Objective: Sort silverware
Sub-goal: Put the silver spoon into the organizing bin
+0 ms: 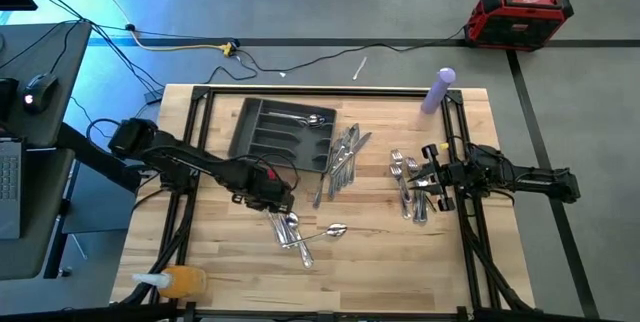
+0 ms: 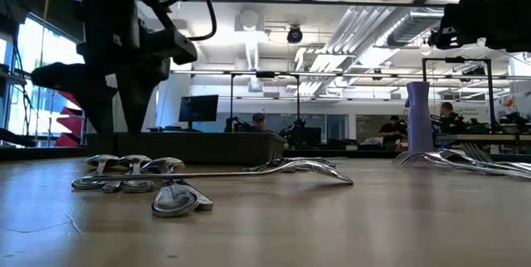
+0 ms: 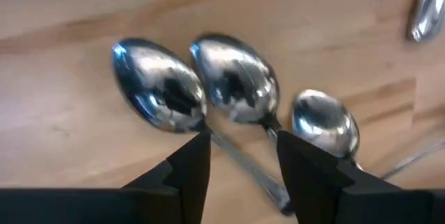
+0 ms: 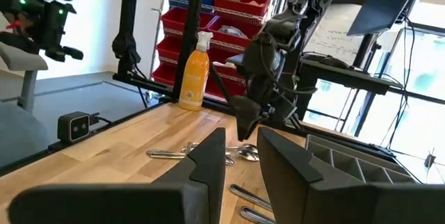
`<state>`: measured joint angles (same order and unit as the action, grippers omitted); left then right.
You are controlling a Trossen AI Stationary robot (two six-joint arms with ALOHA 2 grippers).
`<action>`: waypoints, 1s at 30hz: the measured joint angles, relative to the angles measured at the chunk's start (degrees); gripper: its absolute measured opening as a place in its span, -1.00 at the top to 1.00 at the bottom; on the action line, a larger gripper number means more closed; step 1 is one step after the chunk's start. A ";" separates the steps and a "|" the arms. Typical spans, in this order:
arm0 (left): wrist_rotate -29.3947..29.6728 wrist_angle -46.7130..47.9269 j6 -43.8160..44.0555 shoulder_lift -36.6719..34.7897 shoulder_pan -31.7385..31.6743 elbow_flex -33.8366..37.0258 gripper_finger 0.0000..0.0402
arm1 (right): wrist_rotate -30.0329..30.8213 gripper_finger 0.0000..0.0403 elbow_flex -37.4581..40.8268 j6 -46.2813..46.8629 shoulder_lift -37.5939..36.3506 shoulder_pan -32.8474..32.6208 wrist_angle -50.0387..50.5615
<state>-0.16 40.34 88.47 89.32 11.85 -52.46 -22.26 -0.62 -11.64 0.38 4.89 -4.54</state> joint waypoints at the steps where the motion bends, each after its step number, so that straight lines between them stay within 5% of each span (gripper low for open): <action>1: -0.15 0.33 0.27 -0.02 -0.29 0.09 0.22 | 0.00 0.64 0.00 -0.07 0.00 -0.02 0.00; 7: -0.86 6.18 0.39 0.00 -0.63 0.23 0.14 | 0.00 0.64 -0.02 -0.39 0.01 -0.01 -0.01; 24: 0.91 2.33 -6.40 10.89 -1.06 -0.27 0.14 | 0.00 0.64 -0.07 -0.23 -0.02 0.00 -0.21; 30: 2.43 3.74 -9.49 10.16 -0.98 -1.45 0.55 | 0.00 0.64 -0.07 -0.22 -0.02 -0.01 -0.39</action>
<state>2.28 44.08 78.98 99.48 10.87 -53.91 -22.26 -0.69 -11.86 0.36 4.88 -4.93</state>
